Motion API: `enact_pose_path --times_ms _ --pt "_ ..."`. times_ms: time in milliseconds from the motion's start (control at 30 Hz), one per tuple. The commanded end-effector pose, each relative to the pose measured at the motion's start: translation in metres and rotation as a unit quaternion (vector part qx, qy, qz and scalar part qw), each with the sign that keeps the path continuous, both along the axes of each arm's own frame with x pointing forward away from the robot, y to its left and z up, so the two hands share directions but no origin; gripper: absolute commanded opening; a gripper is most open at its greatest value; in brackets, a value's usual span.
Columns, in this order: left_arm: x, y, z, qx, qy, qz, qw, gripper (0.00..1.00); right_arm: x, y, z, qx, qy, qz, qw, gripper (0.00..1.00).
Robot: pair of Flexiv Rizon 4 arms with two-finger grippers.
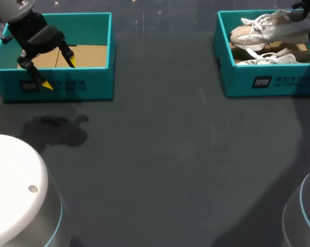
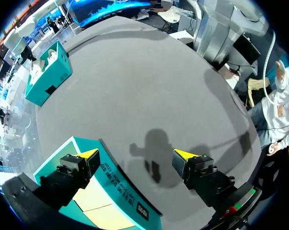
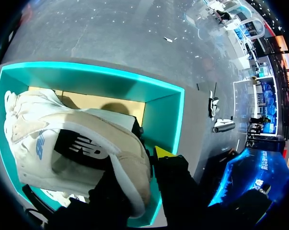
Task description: Take the shoe out of the shoebox, open the shoe tongue, remove and reinsert the insole, then place the shoe into the shoebox
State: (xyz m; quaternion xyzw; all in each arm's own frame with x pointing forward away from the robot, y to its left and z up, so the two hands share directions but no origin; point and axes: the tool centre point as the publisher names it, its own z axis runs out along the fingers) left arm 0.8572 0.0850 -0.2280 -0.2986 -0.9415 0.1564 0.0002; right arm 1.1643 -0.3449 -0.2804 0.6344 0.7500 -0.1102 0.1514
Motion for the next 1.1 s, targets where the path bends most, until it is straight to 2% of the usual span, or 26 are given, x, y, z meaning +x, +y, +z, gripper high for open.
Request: enact_pose_path --times_ms 33,367,867,1100 --pt "0.000 0.000 0.000 0.001 0.000 0.000 1.000 1.00 0.008 0.001 -0.009 0.003 0.005 -0.001 1.000 0.00" --pt "0.000 0.000 0.000 0.001 0.000 0.000 1.000 1.00 0.016 0.001 -0.022 0.011 0.015 -0.010 1.000 0.00" --pt "0.000 0.000 0.000 0.001 0.000 0.000 1.000 1.00 0.037 0.001 -0.042 0.018 0.045 0.003 0.999 0.00" --pt "0.000 0.000 0.000 0.001 0.000 0.000 1.000 1.00 0.039 0.005 -0.052 0.027 0.055 0.004 0.998 0.00"
